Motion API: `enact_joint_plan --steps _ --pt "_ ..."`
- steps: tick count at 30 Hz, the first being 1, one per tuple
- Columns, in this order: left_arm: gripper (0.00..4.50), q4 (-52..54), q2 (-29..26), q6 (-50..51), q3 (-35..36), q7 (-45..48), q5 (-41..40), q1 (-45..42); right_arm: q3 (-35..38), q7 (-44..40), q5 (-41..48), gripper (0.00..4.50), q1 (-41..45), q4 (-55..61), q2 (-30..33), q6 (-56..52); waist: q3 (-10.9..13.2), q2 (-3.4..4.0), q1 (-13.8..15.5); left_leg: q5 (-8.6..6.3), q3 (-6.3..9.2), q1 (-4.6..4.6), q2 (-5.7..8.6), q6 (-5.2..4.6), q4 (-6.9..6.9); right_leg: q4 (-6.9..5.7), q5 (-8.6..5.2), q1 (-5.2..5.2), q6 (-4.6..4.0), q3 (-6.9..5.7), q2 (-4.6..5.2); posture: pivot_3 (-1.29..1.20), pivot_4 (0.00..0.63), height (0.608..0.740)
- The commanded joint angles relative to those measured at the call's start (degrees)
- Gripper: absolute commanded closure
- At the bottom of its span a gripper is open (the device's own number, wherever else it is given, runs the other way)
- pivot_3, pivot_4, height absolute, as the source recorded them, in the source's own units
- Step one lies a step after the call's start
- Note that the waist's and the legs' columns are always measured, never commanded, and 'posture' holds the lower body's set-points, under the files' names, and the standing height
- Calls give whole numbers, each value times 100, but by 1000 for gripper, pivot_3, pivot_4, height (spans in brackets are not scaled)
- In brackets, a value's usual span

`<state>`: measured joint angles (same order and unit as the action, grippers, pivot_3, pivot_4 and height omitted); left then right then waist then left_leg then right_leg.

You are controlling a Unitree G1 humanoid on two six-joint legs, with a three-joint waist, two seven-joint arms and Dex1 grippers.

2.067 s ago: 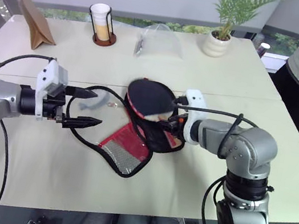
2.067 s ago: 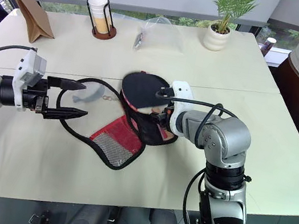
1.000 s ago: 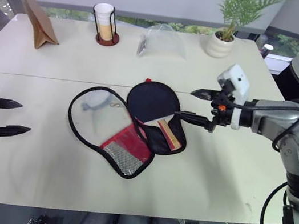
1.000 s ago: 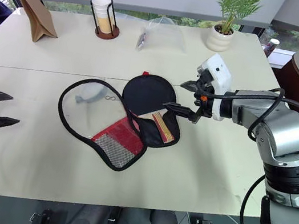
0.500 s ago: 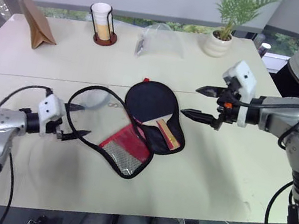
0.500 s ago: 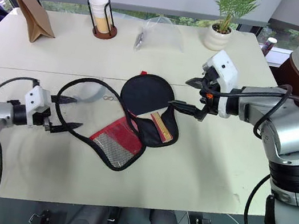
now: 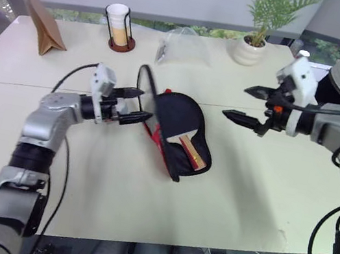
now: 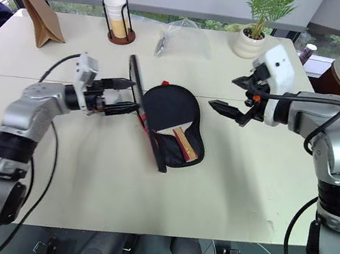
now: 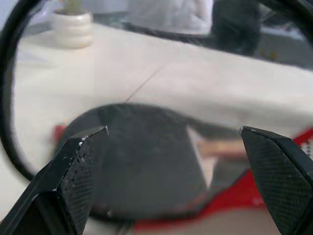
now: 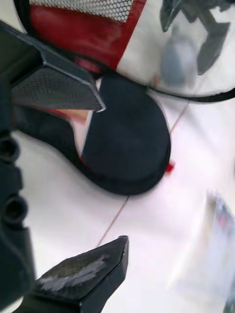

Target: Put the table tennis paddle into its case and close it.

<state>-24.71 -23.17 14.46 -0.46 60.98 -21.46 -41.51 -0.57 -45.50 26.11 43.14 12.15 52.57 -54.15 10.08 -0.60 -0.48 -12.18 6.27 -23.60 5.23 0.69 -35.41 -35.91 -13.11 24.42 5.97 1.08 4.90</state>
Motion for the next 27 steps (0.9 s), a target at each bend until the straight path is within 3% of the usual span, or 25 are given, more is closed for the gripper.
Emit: enact_joint_plan --steps 1,6,13,16,21,27 --pt "0 -1239 659 -865 -343 -648 706 -680 410 177 -91 43 94 28 84 90 1 -3 33 0 1 0 1 0 -4 0 1 -2 2 0 0 0 150 740" --pt "0 -2933 1057 -2029 -921 -1376 1847 -1239 424 201 110 43 -181 302 10 -273 2 -5 -22 -8 -7 -1 1 -13 -16 -3 3 -3 5 9 3 0 150 740" --pt "0 -3080 1085 -2316 -706 -1257 1803 -1438 230 117 723 43 -500 443 -472 -1174 2 -5 -14 -9 -3 -1 -2 -15 -29 -16 4 -2 8 10 2 0 150 740" --pt "0 -2589 972 -2178 -477 -1017 1520 -1352 122 121 916 43 -361 -31 -793 -1675 3 -7 -15 -9 -3 -3 0 -16 -36 -16 6 -5 10 9 0 0 150 740" --pt "0 -884 608 -1238 -85 -513 808 -827 -215 31 787 43 -20 -1025 -1116 -1825 3 -6 -36 -10 -2 -4 1 -16 -35 -16 6 -3 10 10 0 0 150 740" --pt "0 1457 -451 290 269 -145 35 233 -901 -250 446 43 218 -1929 -1406 -1512 2 -3 -69 -10 -3 -3 -8 -15 -33 -22 6 7 8 21 -20 0 150 740"
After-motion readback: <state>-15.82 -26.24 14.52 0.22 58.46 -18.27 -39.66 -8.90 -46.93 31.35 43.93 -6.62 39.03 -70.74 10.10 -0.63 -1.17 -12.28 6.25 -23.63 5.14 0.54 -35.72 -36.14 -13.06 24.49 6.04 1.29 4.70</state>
